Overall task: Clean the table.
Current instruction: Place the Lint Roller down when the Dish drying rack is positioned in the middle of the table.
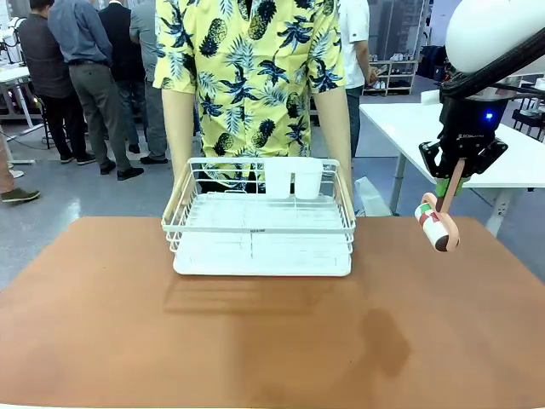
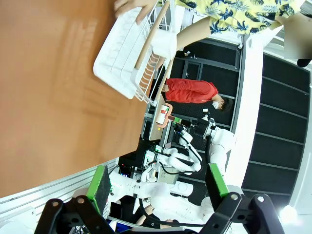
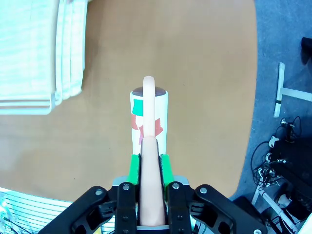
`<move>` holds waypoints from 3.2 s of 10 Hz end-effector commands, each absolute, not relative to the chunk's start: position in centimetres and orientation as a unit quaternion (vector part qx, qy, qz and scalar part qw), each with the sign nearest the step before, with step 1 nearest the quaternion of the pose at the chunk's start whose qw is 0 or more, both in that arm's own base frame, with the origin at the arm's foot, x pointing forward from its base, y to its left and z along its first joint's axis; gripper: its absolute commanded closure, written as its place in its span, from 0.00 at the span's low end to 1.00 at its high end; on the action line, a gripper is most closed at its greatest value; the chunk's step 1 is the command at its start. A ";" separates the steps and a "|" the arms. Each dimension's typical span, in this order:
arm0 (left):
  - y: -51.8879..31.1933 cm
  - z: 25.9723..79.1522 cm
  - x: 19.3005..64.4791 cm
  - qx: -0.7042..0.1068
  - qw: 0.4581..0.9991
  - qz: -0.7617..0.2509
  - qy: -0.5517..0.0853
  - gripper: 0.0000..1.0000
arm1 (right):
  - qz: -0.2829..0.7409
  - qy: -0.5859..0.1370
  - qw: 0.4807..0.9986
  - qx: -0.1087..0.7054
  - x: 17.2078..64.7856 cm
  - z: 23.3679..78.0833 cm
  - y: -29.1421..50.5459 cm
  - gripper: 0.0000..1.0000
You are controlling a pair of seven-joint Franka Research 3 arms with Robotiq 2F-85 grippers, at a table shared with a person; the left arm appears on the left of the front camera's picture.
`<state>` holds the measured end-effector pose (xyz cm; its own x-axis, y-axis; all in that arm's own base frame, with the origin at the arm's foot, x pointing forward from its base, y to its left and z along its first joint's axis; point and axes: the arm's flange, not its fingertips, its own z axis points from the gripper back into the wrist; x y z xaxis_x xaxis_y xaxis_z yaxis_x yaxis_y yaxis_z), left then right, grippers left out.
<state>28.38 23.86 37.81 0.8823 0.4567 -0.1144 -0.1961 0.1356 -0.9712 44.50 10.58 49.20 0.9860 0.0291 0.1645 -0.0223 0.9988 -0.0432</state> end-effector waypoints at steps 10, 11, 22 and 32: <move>24.0 37.9 28.1 -0.623 0.743 0.218 -0.109 0.00 | 0.008 -0.082 0.996 -0.024 44.4 49.5 10.6 0.79; 24.0 37.9 28.1 -0.623 0.743 0.218 -0.109 0.00 | 0.008 -0.082 0.996 -0.024 44.4 49.5 10.6 0.79; 24.0 37.9 28.1 -0.623 0.743 0.218 -0.109 0.00 | -0.580 -0.126 0.798 0.103 48.1 50.0 7.3 0.79; 24.0 37.9 28.1 -0.623 0.743 0.218 -0.109 0.00 | -0.671 -0.204 0.669 0.246 47.8 34.4 5.2 0.79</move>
<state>28.40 23.83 37.80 0.8825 0.4560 -0.1148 -0.1966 0.1361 -0.9710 46.55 4.10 34.69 0.0572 -0.9978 -0.0340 0.8096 0.0264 0.5864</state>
